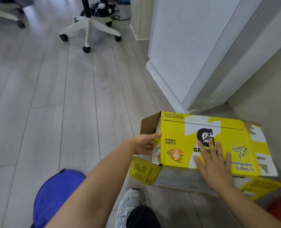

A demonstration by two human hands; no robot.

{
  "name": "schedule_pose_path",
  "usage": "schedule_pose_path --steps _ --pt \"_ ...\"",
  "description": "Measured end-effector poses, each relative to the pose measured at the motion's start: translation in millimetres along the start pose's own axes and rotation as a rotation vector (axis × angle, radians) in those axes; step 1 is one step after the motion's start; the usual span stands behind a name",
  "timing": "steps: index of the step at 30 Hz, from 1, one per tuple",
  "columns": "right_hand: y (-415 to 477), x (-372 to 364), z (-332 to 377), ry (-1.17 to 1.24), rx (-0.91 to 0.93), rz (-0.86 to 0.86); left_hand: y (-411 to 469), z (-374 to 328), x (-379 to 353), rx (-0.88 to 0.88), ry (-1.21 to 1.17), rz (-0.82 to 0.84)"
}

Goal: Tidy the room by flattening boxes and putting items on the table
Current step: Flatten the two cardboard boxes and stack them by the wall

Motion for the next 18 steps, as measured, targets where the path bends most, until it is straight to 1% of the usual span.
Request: schedule_pose_path --steps 4,6,7,9,10,12,13,14,16,17,18 --pt "-1.9 0.8 -1.1 -0.001 0.015 0.028 -10.7 1.1 -3.1 -0.011 -0.043 -0.050" --pt "-0.8 1.2 2.4 -0.014 0.015 0.057 -20.6 -6.3 1.0 -0.074 -0.093 -0.110" --pt "0.1 1.6 4.7 -0.013 0.008 0.073 -26.3 -11.4 5.5 -0.116 -0.077 -0.170" --pt "1.4 3.1 9.1 -0.008 -0.014 0.089 -38.6 -23.9 14.9 -0.215 0.045 -0.294" --pt "0.4 4.1 10.8 -0.003 -0.028 0.097 -43.8 -27.5 20.0 -0.249 0.104 -0.337" --pt "-1.8 7.5 11.2 0.015 -0.054 0.116 -55.4 -32.8 26.3 -0.297 0.106 -0.376" --pt "-2.3 9.5 11.6 0.021 -0.062 0.128 -60.8 -33.5 30.0 -0.306 0.044 -0.372" --pt "-2.3 11.4 12.7 0.024 -0.068 0.141 -66.5 -33.4 32.1 -0.318 -0.066 -0.338" --pt "0.4 14.6 15.6 0.044 -0.085 0.169 -78.9 -29.0 35.0 -0.337 -0.346 -0.214" --pt "2.6 16.4 16.8 0.060 -0.096 0.182 -82.1 -23.2 36.1 -0.322 -0.439 -0.149" --pt "4.0 17.7 17.2 0.073 -0.104 0.192 -85.2 -16.4 37.5 -0.309 -0.458 -0.093"
Point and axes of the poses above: each hand's wrist, its own y-axis towards the middle knuckle, its own x-axis out of the back of the hand, z = x × y, the point moved 4 cm from there along y, towards the middle knuckle, and after that the axes turned 2 degrees about -z, right-handed, at the moved point
